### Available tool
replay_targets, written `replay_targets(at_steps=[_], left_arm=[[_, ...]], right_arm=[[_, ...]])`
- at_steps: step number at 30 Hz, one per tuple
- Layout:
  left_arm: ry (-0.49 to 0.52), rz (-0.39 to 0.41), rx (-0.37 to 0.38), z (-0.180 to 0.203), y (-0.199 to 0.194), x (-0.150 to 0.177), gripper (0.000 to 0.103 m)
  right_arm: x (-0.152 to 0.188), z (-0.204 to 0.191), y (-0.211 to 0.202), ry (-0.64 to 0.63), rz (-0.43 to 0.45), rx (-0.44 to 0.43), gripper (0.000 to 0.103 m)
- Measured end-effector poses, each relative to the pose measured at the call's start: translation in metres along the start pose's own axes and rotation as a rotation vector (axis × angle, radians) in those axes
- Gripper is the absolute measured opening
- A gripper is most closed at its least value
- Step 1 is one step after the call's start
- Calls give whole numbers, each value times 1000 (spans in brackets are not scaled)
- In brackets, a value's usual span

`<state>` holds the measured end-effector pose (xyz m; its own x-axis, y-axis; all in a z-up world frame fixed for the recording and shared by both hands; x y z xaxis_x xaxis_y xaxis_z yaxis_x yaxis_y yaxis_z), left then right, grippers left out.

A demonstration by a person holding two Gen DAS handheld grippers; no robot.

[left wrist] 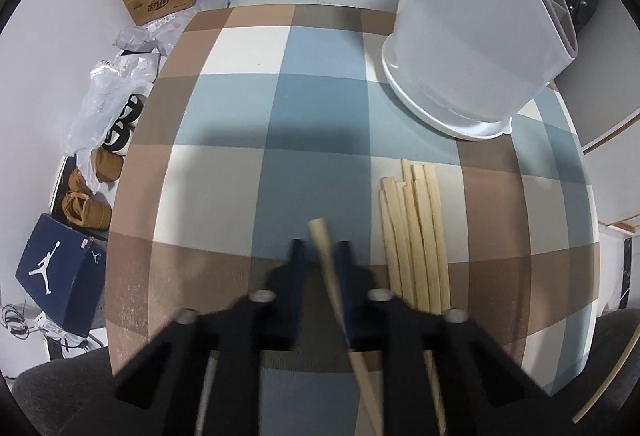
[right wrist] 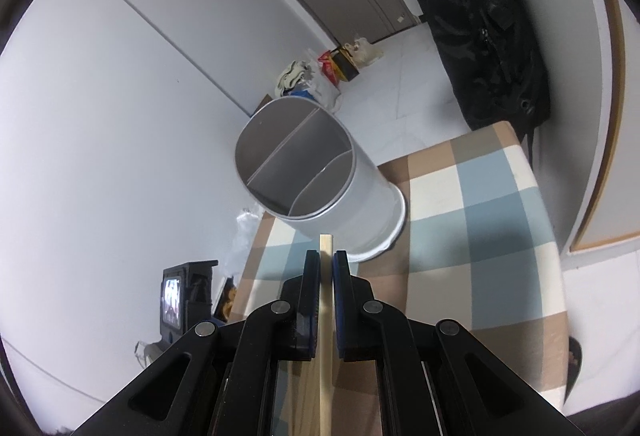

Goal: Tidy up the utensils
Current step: 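Lift the chopstick with the right tool and carry it above the holder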

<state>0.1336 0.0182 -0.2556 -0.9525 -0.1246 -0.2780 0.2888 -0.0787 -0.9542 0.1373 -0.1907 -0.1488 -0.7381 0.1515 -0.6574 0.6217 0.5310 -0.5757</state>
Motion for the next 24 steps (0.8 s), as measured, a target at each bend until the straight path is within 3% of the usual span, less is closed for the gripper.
replay_targets(at_steps=[3, 6, 14, 24], left_arm=[[-28, -11, 35, 0, 0, -5, 2], [-44, 27, 55, 1, -9, -13, 2], [-51, 210, 136, 14, -67, -40, 2], [53, 404, 233, 37, -141, -65, 2]], right_arm=[[-2, 3, -4, 4, 10, -3, 6], [-7, 4, -8, 2, 23, -4, 6], [-24, -6, -21, -31, 76, -12, 6], [-46, -38, -29, -108, 151, -46, 6]])
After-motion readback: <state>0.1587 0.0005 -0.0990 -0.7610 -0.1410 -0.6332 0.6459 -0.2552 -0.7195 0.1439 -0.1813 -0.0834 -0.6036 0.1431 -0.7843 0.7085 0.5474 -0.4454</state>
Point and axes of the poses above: each gripper's, at about its wrist camera, not at the fingertips, and y roughly the way its jaws point, z to its right, x to its underside, the point moved 9 cm from there along y, roughly the way its jaws point, and after that the axes turned 9 degrees about -y, right-handed, at the moved point
